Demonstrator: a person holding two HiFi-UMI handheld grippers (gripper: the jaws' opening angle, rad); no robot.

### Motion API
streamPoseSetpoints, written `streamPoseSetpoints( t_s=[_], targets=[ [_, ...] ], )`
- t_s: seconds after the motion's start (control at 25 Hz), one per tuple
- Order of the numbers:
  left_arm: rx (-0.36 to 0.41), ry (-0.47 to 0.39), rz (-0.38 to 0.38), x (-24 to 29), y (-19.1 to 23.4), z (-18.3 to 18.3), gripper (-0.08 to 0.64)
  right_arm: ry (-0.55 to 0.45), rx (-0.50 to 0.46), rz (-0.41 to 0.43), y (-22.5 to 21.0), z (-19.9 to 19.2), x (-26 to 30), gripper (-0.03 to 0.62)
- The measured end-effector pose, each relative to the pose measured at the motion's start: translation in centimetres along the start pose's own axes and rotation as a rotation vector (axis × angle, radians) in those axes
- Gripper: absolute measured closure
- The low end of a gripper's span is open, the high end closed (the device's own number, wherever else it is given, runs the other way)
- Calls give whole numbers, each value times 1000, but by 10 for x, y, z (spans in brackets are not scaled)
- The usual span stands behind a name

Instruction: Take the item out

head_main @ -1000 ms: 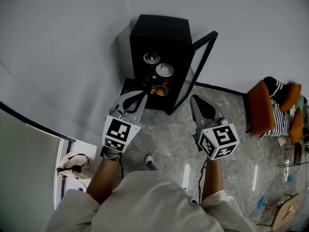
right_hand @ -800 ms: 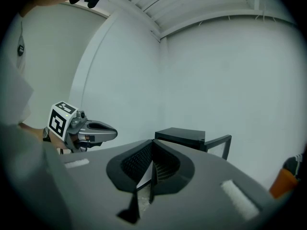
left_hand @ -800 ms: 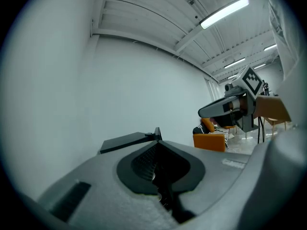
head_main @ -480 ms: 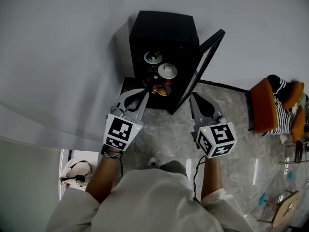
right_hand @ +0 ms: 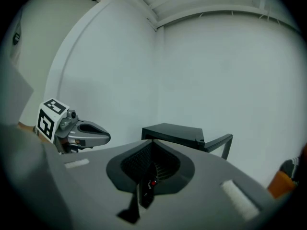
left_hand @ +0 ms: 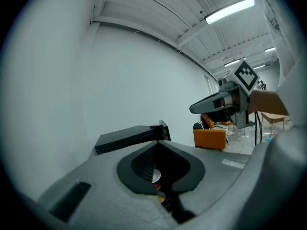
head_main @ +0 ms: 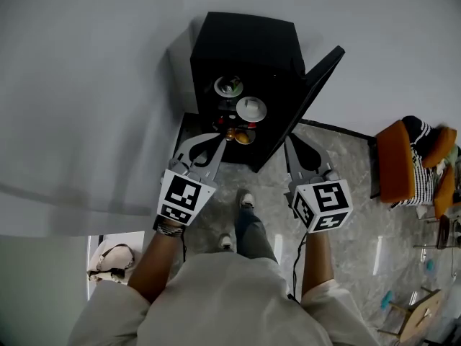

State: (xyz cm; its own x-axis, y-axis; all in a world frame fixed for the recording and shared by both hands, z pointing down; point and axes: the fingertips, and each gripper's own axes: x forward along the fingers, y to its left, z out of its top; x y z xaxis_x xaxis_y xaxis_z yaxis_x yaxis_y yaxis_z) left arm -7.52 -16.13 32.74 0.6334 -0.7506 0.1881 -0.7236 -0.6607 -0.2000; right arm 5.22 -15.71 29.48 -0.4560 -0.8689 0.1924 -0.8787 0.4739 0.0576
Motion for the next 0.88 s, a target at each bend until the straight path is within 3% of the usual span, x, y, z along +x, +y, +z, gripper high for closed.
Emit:
streamPoseSetpoints(
  t_s=[0.24, 0.48, 0.68, 0.88],
  targets=[
    [-3, 39, 11, 31, 22, -20, 555, -13, 45, -13, -21, -8, 47, 586],
    [-19, 59, 7, 67, 41, -32, 555, 30, 7, -48, -43, -36, 97, 586],
    [-29, 42, 2, 97, 51, -43, 555, 33, 81, -34, -57, -63, 137, 586],
    [-38, 7, -4, 125, 57, -52, 555, 3, 217, -35, -73, -87, 167, 586]
  ],
)
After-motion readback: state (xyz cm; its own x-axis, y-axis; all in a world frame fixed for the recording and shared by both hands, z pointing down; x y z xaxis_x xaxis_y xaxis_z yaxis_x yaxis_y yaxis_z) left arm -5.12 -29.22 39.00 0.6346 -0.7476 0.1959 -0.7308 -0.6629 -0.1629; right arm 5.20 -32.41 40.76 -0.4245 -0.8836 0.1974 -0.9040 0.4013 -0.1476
